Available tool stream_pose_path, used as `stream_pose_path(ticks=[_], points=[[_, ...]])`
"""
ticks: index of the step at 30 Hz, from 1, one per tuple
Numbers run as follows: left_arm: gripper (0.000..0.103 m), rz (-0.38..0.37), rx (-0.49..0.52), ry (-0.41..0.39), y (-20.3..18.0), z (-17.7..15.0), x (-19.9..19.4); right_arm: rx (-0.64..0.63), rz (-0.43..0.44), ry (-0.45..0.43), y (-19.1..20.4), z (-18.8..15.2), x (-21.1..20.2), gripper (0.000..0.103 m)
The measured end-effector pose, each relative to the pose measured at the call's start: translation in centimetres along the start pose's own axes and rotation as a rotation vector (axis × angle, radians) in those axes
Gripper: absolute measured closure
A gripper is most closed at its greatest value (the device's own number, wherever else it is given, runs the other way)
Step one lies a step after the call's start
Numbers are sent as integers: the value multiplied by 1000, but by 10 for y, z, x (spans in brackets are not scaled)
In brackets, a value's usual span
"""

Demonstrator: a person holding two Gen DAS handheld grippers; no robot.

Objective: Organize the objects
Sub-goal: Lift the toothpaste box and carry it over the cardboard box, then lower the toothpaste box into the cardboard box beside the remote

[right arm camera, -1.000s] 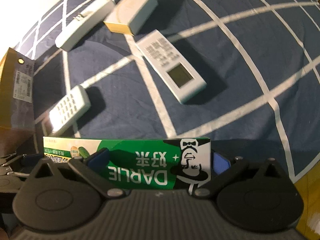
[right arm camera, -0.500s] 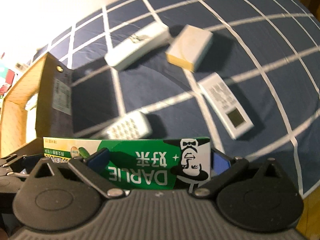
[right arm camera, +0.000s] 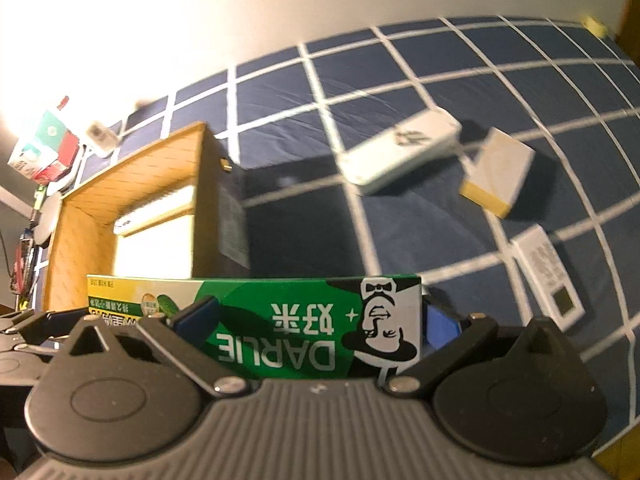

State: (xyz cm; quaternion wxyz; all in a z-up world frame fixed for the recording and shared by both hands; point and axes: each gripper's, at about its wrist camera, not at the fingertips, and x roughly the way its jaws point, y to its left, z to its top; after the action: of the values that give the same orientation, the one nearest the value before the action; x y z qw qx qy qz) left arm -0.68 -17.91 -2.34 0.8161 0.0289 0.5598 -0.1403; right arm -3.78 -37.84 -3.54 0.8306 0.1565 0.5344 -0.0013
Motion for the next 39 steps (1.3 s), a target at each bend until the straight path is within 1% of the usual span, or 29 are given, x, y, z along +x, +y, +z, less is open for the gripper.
stream_pose_path(ticks=[11,19,23,30,39], points=[[0,40,-76,-37,95,5,-17,-85,44,-8,102,12,24,0],[0,50,-139,-38,145,7,-18,-147,57,13,153,20,45,0],[0,52,-167,-33,165,12,-12,-175,59,28,172,28,58,0],[0,48,-195,-14,197,29,5,-201,57,54,195,46,88,0],[0,37,-207,50,226,53,45,-199,44,112,207,69,136,0]])
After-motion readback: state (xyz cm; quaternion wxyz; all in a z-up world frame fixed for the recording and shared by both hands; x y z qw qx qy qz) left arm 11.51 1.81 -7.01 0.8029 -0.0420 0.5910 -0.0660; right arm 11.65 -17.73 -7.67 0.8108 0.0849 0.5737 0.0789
